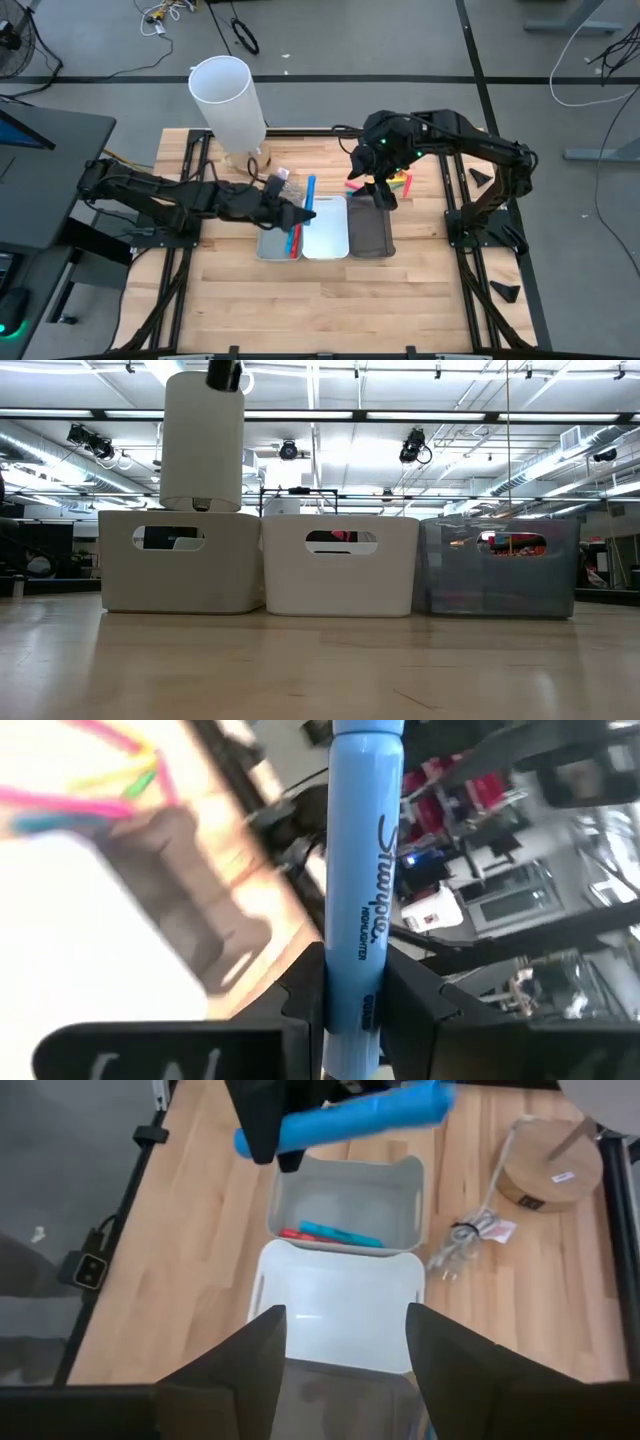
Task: Pick & Place Markers
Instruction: Put the bottom blue marker into the gray bin
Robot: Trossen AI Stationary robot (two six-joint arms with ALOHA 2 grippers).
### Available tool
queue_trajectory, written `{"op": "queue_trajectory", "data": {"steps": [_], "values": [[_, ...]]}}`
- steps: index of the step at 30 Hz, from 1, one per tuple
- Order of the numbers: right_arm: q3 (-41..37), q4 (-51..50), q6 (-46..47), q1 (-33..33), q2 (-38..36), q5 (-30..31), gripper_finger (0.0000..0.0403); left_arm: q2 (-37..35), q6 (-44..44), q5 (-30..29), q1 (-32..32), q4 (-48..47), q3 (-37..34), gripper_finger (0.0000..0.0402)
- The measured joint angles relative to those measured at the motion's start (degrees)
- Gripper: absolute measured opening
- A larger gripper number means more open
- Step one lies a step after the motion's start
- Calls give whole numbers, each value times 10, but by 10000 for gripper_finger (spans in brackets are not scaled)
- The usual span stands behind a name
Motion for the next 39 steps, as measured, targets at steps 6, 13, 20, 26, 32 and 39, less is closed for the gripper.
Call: {"op": "queue_trajectory", "data": {"steps": [6,13,20,26,32,39], "values": [[0,-1,-6,-12,0,0,208,0,-123,24,0,-97,0,72],[0,-2,-6,-12,0,0,208,4,-224,38,0,-249,35,72],[0,-2,-15,-12,0,0,208,56,-256,56,5,-519,178,72],[0,0,-21,-12,0,0,208,108,-257,116,21,-597,229,72],[0,0,-30,-12,0,0,208,158,-254,125,42,-604,229,72],[0,0,-28,-12,0,0,208,212,-237,125,57,-624,229,72]]}}
